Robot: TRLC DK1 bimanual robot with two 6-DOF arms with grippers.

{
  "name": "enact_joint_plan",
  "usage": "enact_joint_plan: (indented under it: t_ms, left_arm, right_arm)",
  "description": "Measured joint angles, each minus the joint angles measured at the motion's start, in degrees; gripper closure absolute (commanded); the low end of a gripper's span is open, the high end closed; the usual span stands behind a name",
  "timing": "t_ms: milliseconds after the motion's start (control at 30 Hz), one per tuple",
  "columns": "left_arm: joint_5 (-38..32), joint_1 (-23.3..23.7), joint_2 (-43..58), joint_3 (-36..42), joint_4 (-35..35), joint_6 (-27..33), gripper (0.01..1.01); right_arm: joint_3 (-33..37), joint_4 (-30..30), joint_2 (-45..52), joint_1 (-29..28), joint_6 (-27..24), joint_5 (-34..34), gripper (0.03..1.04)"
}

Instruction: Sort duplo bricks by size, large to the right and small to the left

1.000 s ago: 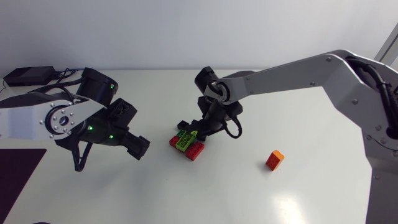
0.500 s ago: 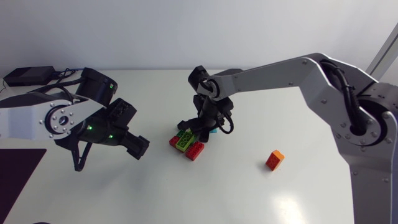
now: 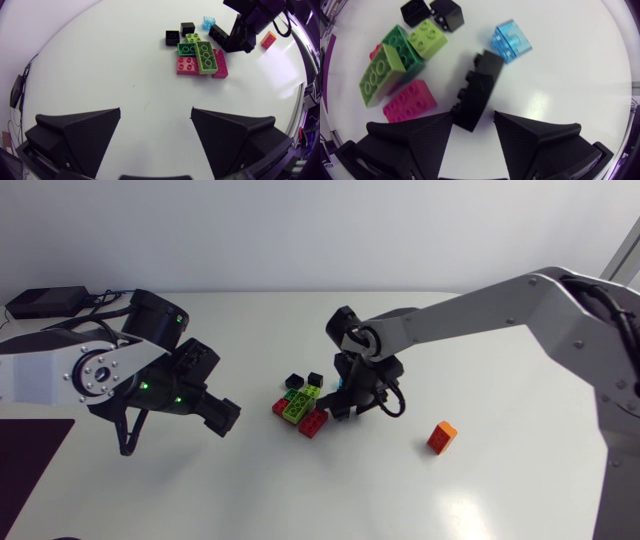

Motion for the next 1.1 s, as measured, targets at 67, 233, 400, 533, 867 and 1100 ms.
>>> enact_joint_plan:
  t_ms: [67,233,400,533,867,1100]
  left_arm:
    - [0.39,0.0,0.0,-0.04,0.17,0.0,0.048]
    - [0.63,0.04,-0.76,-0.42,0.17,0.0,0.048]
    - [0.81,-0.07,-0.85,-0.42,0.42,-0.02,0.048]
    - [0.81,-0.35,-1.84,-0.42,0.44,-0.04,0.048]
    - [0.83,-0.35,-3.26,-0.81,0.59,-0.02,0.048]
    - [0.83,-0.04,-3.26,-1.55,0.59,-0.02,0.048]
  right_arm:
    - [-4.39,0.96,-2.82,-0.66,-0.46,-0.17,0.45]
    - [-14.58,3.26,-9.7,-3.56,-2.01,-0.2,0.45]
    - [-14.8,2.86,-10.97,-4.7,-2.38,0.07,0.45]
    - [-8.24,1.14,-9.09,-3.19,-2.3,0.22,0.45]
    - [5.68,-1.29,-0.59,-0.68,-0.17,0.24,0.45]
    - [7.48,-2.56,4.28,0.33,0.92,0.35,0.56]
